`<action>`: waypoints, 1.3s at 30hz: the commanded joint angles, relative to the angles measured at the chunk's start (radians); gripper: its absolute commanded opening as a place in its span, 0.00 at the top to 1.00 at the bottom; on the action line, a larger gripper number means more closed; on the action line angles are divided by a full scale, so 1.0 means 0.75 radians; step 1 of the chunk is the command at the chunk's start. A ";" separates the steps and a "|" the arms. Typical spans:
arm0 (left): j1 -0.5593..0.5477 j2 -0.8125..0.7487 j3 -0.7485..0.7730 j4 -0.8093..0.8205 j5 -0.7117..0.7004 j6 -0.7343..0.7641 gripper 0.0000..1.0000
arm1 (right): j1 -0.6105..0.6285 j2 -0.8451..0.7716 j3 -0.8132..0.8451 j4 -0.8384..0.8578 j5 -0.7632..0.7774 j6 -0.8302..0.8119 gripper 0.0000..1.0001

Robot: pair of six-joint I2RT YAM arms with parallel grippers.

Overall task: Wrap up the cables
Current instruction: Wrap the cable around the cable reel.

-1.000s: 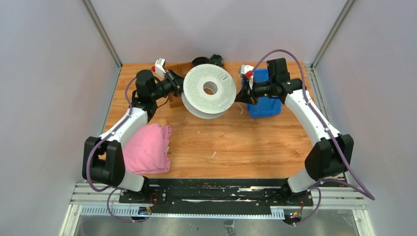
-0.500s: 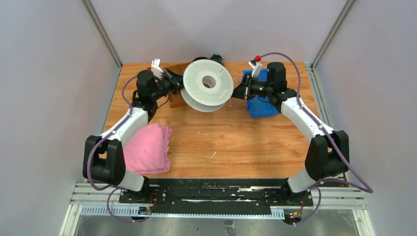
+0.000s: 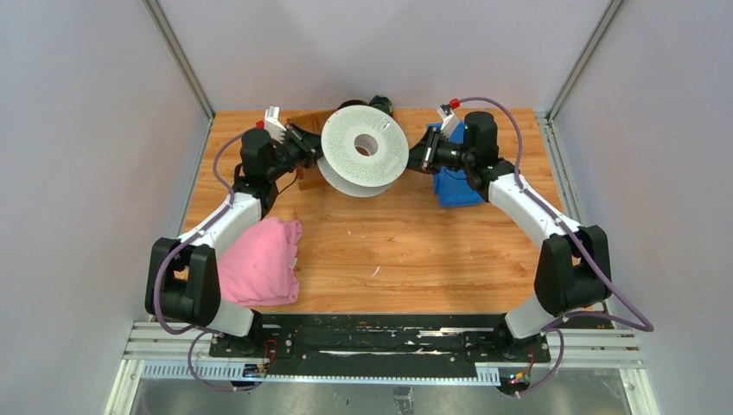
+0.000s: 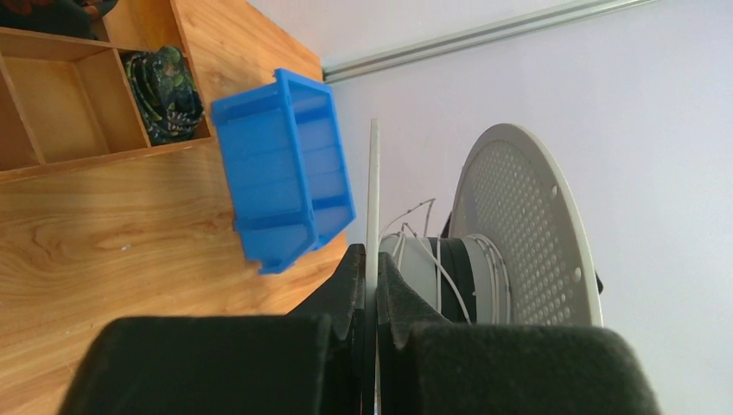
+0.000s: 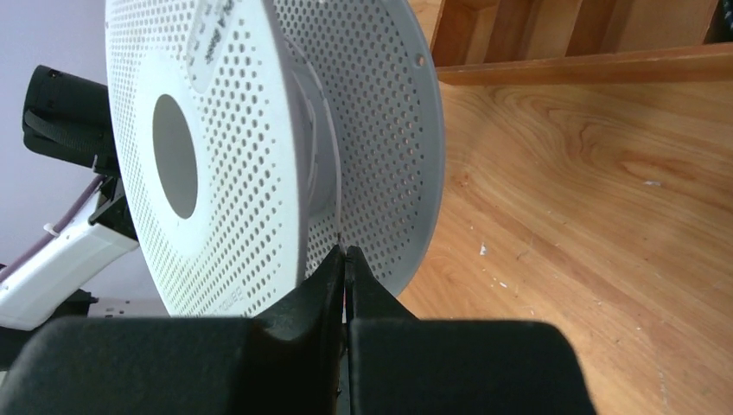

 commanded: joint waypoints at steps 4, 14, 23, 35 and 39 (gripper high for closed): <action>-0.031 -0.063 -0.053 0.325 -0.013 -0.094 1.00 | 0.047 0.034 -0.124 0.344 0.000 0.279 0.99; -0.059 -0.043 -0.089 0.429 -0.039 -0.181 1.00 | 0.069 0.060 -0.226 0.666 0.027 0.488 0.99; -0.067 -0.028 -0.090 0.456 -0.049 -0.179 1.00 | 0.079 0.097 -0.232 0.800 0.007 0.608 0.99; -0.065 0.007 -0.084 0.502 -0.061 -0.169 1.00 | 0.090 0.085 -0.208 0.750 -0.070 0.655 0.99; -0.064 0.001 -0.093 0.509 -0.069 -0.145 1.00 | 0.090 0.072 -0.215 0.741 -0.076 0.671 0.99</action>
